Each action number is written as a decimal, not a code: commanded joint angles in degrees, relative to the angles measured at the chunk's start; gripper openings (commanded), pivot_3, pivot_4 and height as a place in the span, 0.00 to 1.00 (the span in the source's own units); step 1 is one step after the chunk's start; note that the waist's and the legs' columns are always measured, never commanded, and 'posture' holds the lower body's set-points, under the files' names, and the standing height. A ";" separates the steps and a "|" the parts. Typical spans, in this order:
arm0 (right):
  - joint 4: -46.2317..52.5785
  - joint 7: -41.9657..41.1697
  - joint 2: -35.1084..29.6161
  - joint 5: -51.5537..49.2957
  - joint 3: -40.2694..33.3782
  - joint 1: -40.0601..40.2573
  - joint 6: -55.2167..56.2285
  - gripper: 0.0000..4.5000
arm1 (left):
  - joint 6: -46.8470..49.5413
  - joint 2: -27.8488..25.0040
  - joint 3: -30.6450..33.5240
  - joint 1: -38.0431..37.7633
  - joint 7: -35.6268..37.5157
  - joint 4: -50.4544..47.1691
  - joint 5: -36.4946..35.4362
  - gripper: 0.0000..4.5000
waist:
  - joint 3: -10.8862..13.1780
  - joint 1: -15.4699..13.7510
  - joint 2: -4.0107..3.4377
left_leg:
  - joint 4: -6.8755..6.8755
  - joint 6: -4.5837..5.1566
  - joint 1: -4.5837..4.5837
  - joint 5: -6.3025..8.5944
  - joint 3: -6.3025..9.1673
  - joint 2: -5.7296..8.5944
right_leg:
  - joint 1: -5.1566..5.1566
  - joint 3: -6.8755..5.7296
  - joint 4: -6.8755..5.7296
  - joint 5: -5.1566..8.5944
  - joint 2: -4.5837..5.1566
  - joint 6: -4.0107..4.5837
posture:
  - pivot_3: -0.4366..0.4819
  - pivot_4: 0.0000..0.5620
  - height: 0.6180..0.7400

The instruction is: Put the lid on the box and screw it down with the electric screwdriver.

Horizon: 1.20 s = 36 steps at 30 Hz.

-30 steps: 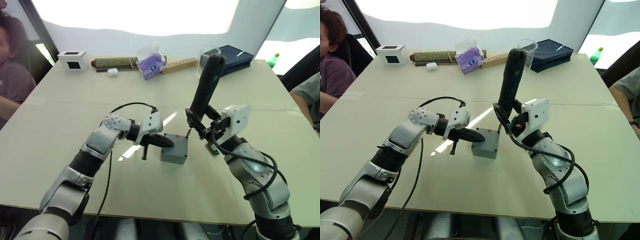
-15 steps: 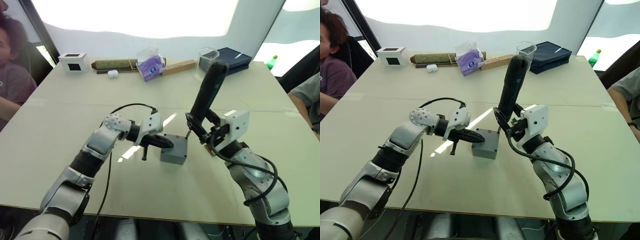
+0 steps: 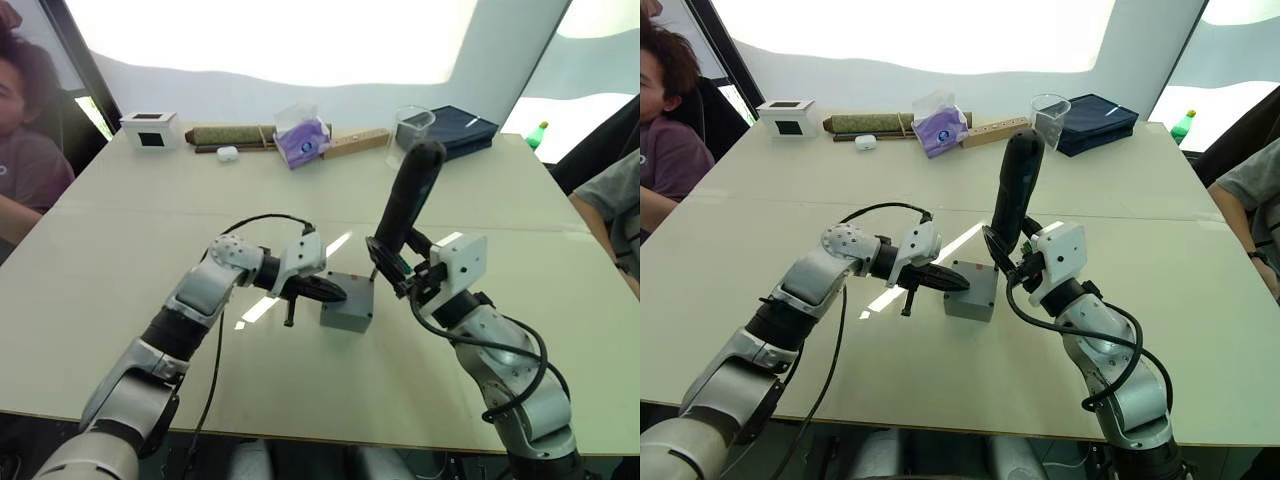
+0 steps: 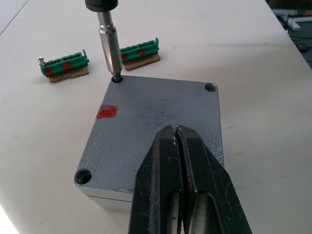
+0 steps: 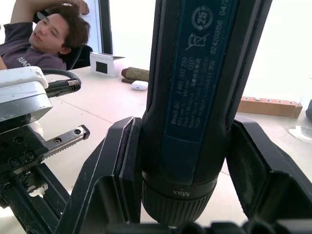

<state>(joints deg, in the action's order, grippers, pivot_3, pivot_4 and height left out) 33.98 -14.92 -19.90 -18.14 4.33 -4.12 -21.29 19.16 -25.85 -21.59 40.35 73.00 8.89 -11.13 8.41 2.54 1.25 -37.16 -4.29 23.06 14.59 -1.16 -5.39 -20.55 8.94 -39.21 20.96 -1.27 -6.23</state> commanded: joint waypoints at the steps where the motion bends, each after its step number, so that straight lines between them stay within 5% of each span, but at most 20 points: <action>1: -5.19 -0.76 0.41 0.71 1.84 2.54 -3.83 0.47 | -0.26 -0.06 -0.81 -0.98 0.04 -0.27 1.07 0.00 | -0.04 0.00 0.05 | 0.02 0.00 -0.02 0.00 0.00 0.00 | 0.02 0.00 0.01 0.00 0.00 0.01 | 0.48 0.27 0.99; 19: -3.78 -1.64 -0.20 0.05 0.89 1.37 -5.76 0.47 | -0.57 0.49 -1.04 -1.69 -0.27 -0.21 1.25 0.00 | -0.06 -0.02 0.07 | 0.05 0.00 -0.03 0.01 0.00 0.00 | 0.03 0.00 0.05 0.01 0.01 0.02 | 0.48 0.27 0.99; 36: 8.47 -0.30 -2.33 -6.85 -6.89 -11.96 -17.84 0.47 | -0.28 1.89 -1.23 -4.03 -1.12 -0.93 1.25 0.00 | 0.03 -0.05 -0.04 | 0.11 -0.01 0.26 0.01 -0.01 0.00 | -0.27 0.01 0.13 0.01 0.03 0.03 | 0.48 0.27 0.99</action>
<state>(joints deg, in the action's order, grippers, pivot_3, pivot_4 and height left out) 38.12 -15.38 -21.48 -23.04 0.55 -13.48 -38.18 18.16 -23.60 -21.33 38.09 72.06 7.23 -10.96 8.44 2.49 1.21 -37.06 -4.30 23.39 14.59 -1.17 -5.39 -20.90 8.96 -39.09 20.97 -1.24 -6.21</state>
